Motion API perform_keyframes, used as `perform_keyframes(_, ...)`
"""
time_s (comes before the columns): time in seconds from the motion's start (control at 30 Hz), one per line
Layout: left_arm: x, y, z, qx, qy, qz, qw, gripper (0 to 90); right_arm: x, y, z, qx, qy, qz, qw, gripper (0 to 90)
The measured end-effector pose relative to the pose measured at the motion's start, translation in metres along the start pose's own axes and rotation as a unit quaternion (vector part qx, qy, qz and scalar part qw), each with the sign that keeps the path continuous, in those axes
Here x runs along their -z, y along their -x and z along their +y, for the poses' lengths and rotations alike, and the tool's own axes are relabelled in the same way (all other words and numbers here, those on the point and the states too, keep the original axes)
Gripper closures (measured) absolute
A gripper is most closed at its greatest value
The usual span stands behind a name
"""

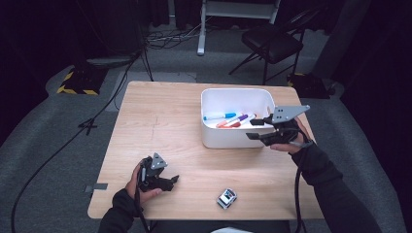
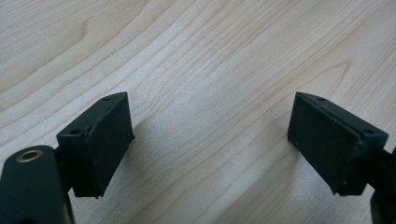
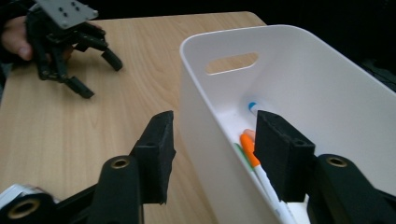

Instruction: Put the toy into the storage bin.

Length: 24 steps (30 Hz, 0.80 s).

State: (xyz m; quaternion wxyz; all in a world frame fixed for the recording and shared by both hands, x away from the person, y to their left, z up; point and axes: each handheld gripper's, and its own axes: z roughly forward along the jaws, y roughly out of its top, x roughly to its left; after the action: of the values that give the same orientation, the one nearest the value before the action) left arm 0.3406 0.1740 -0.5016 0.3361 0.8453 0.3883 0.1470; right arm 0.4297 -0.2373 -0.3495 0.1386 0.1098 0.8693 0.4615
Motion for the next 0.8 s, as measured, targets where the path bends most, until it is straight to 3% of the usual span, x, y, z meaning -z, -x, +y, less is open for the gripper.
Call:
perform_keyframes(0.2,0.000,0.000,0.000,0.000,0.000,0.000,1.0000,14.4,-0.006,-0.031,-0.024,0.007,0.002,0.045,0.9990,41.9)
perform_keyframes(0.43,0.000,0.000,0.000,0.000,0.000,0.000,1.0000,14.3,-0.026,-0.064,-0.054,0.019,-0.008,0.119,0.9926,32.7)
perform_keyframes(0.57,0.000,0.000,0.000,0.000,0.000,0.000,1.0000,14.3,-0.042,-0.084,-0.068,0.035,-0.026,0.167,0.9850,29.7)
perform_keyframes(0.63,0.000,0.000,0.000,0.000,0.000,0.000,1.0000,14.4,-0.054,-0.094,-0.076,0.046,-0.042,0.193,0.9792,29.7)
perform_keyframes(0.7,0.000,0.000,0.000,0.000,0.000,0.000,1.0000,14.3,-0.065,-0.101,-0.080,0.058,-0.060,0.206,0.9750,29.7)
perform_keyframes(0.77,0.000,0.000,0.000,0.000,0.000,0.000,1.0000,14.3,-0.074,-0.107,-0.083,0.062,-0.065,0.228,0.9694,29.7)
perform_keyframes(0.8,0.000,0.000,0.000,0.001,0.000,0.000,1.0000,14.3,-0.078,-0.109,-0.083,0.065,-0.064,0.233,0.9683,29.7)
